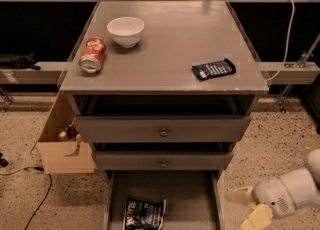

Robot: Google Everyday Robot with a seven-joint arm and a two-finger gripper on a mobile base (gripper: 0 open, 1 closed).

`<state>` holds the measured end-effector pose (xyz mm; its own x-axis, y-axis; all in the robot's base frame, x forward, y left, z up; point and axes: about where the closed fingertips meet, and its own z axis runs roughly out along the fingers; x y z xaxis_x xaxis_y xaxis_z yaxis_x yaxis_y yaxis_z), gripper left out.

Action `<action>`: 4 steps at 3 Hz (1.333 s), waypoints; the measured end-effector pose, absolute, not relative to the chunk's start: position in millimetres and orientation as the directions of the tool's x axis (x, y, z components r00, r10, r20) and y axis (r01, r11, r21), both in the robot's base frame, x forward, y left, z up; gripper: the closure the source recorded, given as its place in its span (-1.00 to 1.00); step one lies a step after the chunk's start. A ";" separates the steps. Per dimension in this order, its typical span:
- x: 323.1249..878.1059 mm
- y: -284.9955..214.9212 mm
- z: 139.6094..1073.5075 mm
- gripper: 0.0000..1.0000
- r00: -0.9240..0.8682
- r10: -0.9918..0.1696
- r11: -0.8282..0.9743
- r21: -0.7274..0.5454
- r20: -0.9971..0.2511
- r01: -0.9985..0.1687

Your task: Pick blue chip bag from bottom drawer and place on counter

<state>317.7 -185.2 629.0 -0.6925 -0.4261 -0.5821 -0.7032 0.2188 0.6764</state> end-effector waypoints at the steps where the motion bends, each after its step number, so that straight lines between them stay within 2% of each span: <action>1: 308.2 -175.2 595.8 -1.00 -0.728 -0.392 0.164 0.736 -0.563 -0.657; 2: 307.1 -172.8 605.6 -1.00 -0.661 -0.398 0.157 0.663 -0.636 -0.732; 3: 303.3 -157.0 628.1 -1.00 -0.529 -0.357 0.176 0.501 -0.770 -0.847; 4: 312.0 -141.9 655.7 -1.00 -0.338 -0.298 0.254 0.267 -0.893 -0.930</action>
Offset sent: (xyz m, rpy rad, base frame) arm -0.0116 0.0148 0.0000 0.0680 -0.2615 0.0412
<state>312.0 -141.9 655.7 -0.3378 -0.2980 -0.8928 -0.9296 0.2542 0.2669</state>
